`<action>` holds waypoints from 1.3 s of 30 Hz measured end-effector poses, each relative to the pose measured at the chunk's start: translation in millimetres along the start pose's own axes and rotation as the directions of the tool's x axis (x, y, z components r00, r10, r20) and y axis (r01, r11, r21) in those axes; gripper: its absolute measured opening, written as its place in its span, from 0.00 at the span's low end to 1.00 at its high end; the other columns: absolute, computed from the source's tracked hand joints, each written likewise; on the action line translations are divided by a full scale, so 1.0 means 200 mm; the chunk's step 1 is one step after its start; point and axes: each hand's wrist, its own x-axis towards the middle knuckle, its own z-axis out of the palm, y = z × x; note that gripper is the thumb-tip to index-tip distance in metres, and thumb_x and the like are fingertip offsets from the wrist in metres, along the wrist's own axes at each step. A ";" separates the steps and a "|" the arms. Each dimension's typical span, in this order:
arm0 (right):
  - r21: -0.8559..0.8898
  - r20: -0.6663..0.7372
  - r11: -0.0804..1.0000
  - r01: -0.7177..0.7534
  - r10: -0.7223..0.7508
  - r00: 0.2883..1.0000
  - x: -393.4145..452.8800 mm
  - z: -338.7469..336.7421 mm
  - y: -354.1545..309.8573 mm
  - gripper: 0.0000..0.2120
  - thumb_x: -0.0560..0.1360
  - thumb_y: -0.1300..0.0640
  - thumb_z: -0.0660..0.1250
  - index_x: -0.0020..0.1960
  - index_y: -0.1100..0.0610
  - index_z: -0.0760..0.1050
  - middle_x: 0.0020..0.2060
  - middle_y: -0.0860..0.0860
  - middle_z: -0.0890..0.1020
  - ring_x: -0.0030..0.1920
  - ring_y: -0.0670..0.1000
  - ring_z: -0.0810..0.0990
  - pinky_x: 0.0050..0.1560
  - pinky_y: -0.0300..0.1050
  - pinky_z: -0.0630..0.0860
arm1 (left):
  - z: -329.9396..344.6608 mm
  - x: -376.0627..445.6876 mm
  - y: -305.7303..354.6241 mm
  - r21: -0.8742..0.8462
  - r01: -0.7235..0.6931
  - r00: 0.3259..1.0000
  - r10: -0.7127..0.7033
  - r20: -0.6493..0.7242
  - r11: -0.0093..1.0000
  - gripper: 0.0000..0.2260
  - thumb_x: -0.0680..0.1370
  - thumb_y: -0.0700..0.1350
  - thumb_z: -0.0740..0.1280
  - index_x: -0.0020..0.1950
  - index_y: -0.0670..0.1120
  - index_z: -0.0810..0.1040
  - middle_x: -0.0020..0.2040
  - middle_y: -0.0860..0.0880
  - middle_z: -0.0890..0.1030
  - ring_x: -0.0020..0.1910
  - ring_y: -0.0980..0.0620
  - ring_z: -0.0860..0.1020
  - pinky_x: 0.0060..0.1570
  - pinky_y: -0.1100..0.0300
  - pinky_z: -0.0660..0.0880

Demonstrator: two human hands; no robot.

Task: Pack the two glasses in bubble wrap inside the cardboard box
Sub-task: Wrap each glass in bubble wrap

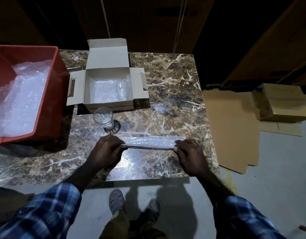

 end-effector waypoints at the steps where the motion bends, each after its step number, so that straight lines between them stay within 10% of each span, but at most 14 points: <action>1: 0.041 -0.007 0.997 -0.070 0.071 0.997 0.01 0.00 -0.01 0.06 0.78 0.55 0.69 0.50 0.55 0.84 0.43 0.51 0.84 0.47 0.52 0.75 0.43 0.42 0.63 | 0.01 -0.01 0.00 -0.025 0.057 0.998 -0.058 -0.025 0.998 0.11 0.76 0.54 0.70 0.42 0.48 0.86 0.36 0.54 0.82 0.38 0.54 0.78 0.39 0.60 0.73; 4: 0.220 -0.001 0.925 -0.311 0.319 0.948 0.06 0.00 -0.02 0.07 0.77 0.49 0.71 0.47 0.52 0.85 0.33 0.47 0.82 0.36 0.49 0.77 0.37 0.43 0.66 | 0.04 -0.04 0.01 -0.079 0.261 0.954 -0.269 -0.131 0.962 0.09 0.73 0.52 0.72 0.41 0.48 0.87 0.36 0.59 0.79 0.43 0.58 0.75 0.42 0.70 0.69; 7: 0.291 0.017 0.862 -0.415 0.429 0.903 0.12 0.01 -0.03 0.11 0.76 0.51 0.72 0.36 0.50 0.78 0.24 0.44 0.76 0.26 0.47 0.74 0.32 0.41 0.66 | 0.07 -0.07 -0.02 -0.058 0.423 0.889 -0.427 -0.169 0.904 0.14 0.74 0.58 0.68 0.41 0.50 0.87 0.37 0.54 0.83 0.48 0.51 0.77 0.48 0.60 0.73; 22: -0.284 -0.242 0.863 -0.419 0.358 0.902 0.16 0.15 -0.16 0.16 0.77 0.54 0.69 0.61 0.58 0.74 0.56 0.59 0.77 0.55 0.59 0.74 0.55 0.56 0.68 | 0.11 -0.05 0.12 -0.033 0.626 0.725 -0.597 -0.344 0.779 0.12 0.77 0.50 0.72 0.48 0.44 0.72 0.44 0.47 0.74 0.51 0.40 0.72 0.51 0.46 0.64; 30: -0.252 -0.046 0.954 0.162 -0.179 0.983 0.02 0.44 -0.38 0.21 0.80 0.64 0.57 0.72 0.64 0.70 0.71 0.60 0.73 0.73 0.58 0.71 0.76 0.58 0.58 | 0.27 -0.11 0.31 0.184 0.177 0.951 -0.120 -0.285 0.967 0.05 0.80 0.43 0.66 0.53 0.44 0.80 0.54 0.46 0.79 0.54 0.43 0.75 0.54 0.49 0.67; 39: -0.268 -0.128 0.959 0.089 -0.127 0.984 0.11 0.40 -0.36 0.17 0.75 0.65 0.70 0.64 0.64 0.78 0.65 0.60 0.80 0.68 0.58 0.76 0.73 0.58 0.61 | 0.26 -0.03 0.30 0.261 0.199 0.960 -0.135 -0.244 0.945 0.11 0.80 0.43 0.69 0.62 0.45 0.80 0.53 0.49 0.83 0.56 0.45 0.75 0.60 0.47 0.64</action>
